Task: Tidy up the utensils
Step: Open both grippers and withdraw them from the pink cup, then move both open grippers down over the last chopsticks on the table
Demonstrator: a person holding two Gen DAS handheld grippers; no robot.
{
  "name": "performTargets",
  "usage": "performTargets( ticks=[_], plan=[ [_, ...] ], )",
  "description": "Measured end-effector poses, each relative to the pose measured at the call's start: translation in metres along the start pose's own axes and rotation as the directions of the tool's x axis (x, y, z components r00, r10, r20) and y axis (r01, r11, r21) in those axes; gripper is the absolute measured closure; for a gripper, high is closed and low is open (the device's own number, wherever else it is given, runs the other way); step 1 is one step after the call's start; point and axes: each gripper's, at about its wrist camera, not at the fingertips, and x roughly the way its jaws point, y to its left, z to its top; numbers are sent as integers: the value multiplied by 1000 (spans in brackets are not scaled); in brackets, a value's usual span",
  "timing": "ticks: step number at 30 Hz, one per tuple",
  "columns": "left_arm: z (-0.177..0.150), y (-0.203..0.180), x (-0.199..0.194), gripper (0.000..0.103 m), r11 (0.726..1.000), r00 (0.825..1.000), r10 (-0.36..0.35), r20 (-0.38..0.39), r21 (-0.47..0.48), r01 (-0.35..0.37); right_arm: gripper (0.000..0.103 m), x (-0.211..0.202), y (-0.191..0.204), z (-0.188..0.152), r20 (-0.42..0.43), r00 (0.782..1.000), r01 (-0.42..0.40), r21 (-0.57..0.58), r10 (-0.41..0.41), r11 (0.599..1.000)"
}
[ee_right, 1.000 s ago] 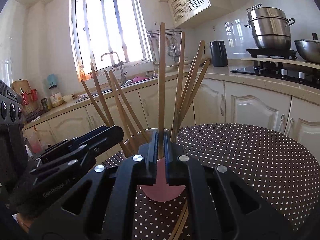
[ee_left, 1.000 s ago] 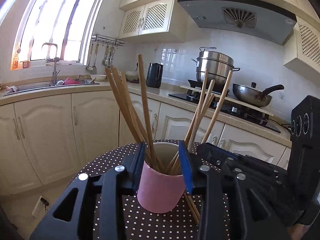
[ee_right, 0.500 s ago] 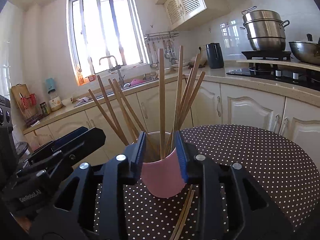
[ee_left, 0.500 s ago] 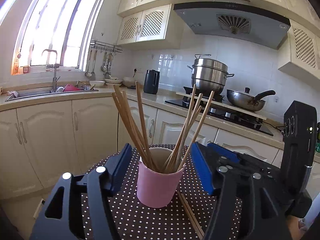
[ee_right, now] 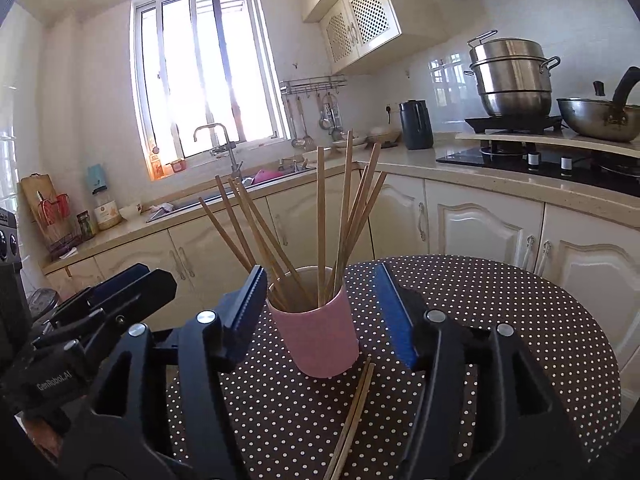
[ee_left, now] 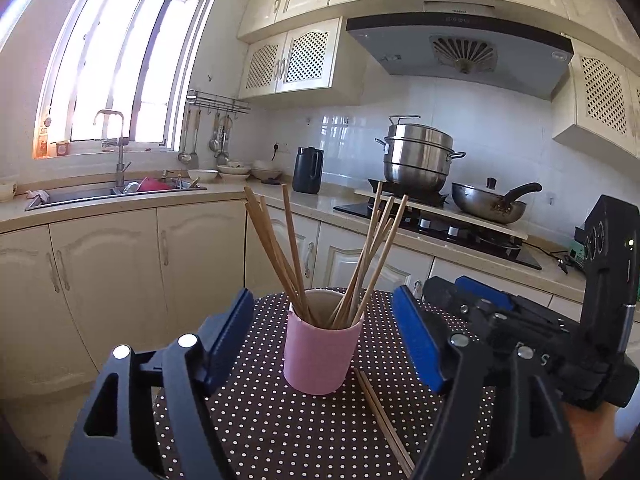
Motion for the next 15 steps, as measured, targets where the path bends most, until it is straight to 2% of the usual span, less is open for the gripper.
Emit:
performTargets(
  ticks=[7,12,15],
  plan=[
    [-5,-4,-15,31,1000,998,6,-56,3,-6,44,-23,1,-5,-52,999,2,0,-2,1000],
    [-14,-5,-16,30,1000,988,-12,-155,-8,11,44,-24,0,-17,-165,986,12,5,-11,1000],
    [-21,-4,-14,30,1000,977,-10,-213,-8,8,44,-17,-4,-28,-260,965,28,23,-21,999]
  ],
)
